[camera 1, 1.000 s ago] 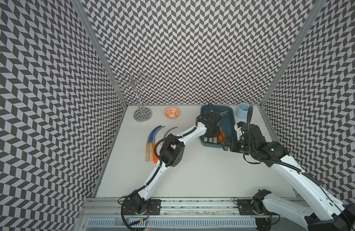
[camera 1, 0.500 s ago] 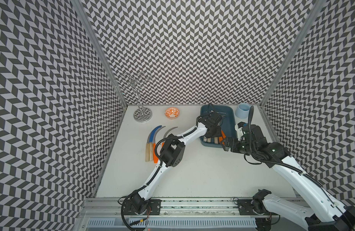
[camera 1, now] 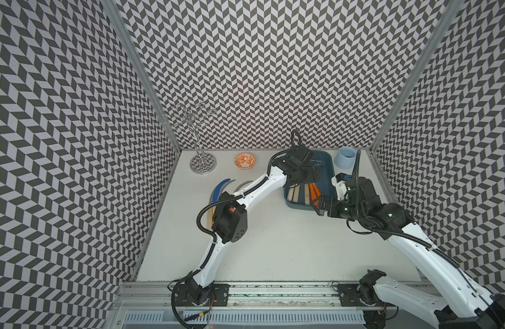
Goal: Put small sickles into storage boxes
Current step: Place the sickle in the storage box, then pick up the sickle at the center of the board.
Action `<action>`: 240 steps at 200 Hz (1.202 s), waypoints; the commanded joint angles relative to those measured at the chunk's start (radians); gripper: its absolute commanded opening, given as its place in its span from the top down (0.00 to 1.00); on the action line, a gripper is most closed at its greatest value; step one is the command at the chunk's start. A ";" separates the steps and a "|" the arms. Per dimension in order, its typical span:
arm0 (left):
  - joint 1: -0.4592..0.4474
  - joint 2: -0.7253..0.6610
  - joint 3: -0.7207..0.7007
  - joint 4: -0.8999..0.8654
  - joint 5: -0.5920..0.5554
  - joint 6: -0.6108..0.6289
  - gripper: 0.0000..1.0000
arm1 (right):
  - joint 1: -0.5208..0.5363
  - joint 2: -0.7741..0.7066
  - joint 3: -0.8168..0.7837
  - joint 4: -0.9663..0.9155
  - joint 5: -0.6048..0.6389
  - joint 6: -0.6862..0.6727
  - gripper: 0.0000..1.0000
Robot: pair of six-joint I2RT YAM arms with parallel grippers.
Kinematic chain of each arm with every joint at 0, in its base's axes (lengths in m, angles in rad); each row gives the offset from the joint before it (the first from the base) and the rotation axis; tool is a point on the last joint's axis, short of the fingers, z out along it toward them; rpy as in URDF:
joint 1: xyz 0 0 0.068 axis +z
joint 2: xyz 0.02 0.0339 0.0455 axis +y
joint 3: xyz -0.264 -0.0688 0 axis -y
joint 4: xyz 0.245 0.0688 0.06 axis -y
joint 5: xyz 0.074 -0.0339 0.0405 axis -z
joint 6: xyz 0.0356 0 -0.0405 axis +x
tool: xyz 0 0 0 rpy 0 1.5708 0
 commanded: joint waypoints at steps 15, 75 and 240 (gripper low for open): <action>0.009 -0.100 -0.089 -0.060 -0.072 0.011 0.00 | 0.039 -0.029 0.006 0.070 -0.021 0.025 0.01; 0.041 -0.286 -0.338 -0.068 -0.112 0.006 0.00 | 0.242 -0.027 -0.009 0.098 0.093 0.137 0.00; 0.245 -0.834 -1.117 -0.007 -0.173 0.028 0.10 | 0.731 0.054 -0.104 0.205 0.310 0.460 0.00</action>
